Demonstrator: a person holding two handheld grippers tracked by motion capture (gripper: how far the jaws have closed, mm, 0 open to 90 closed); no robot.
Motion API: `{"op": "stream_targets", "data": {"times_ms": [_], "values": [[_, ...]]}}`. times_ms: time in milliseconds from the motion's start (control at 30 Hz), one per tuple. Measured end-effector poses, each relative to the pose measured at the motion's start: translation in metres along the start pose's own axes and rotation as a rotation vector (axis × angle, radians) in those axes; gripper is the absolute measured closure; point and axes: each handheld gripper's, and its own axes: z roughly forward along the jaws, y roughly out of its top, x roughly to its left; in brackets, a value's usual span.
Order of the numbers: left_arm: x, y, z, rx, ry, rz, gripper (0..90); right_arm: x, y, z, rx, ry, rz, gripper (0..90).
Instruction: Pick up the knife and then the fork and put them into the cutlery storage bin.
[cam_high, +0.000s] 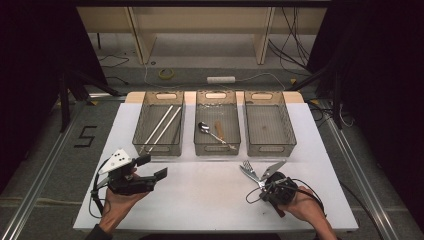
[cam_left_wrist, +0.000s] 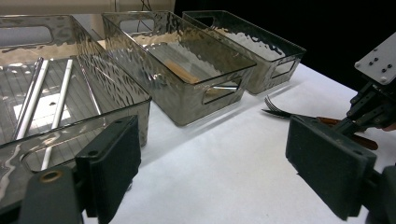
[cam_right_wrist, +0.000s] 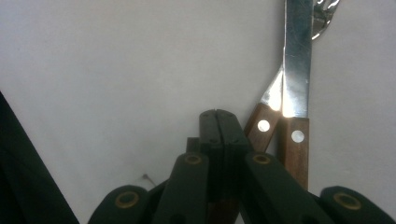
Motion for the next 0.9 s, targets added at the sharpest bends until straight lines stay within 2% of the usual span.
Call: {"op": "stream_targets", "data": {"times_ms": [500, 600, 667, 733, 833, 900], "values": [[0.000, 0.000, 0.000, 0.005, 0.003, 0.006, 17.7, -0.005, 0.000, -0.002, 0.019, -0.016, 0.007, 90.0], [0.000, 0.000, 0.000, 0.000, 0.004, 0.001, 17.7, -0.004, 0.002, -0.009, -0.003, -0.001, -0.005, 90.0], [0.001, 0.000, 0.000, 0.001, 0.005, 0.001, 17.7, -0.003, 0.005, -0.018, -0.032, -0.010, -0.018, 85.2], [0.001, 0.000, -0.001, 0.000, 0.004, 0.001, 17.7, -0.005, 0.007, -0.027, -0.051, -0.039, -0.015, 79.0], [0.000, 0.000, -0.001, 0.001, 0.005, 0.003, 17.7, -0.012, 0.008, -0.033, -0.028, -0.087, -0.006, 67.0], [0.000, 0.000, -0.001, 0.001, 0.006, 0.003, 17.7, -0.016, 0.008, -0.035, -0.015, -0.099, 0.013, 57.8]]}}
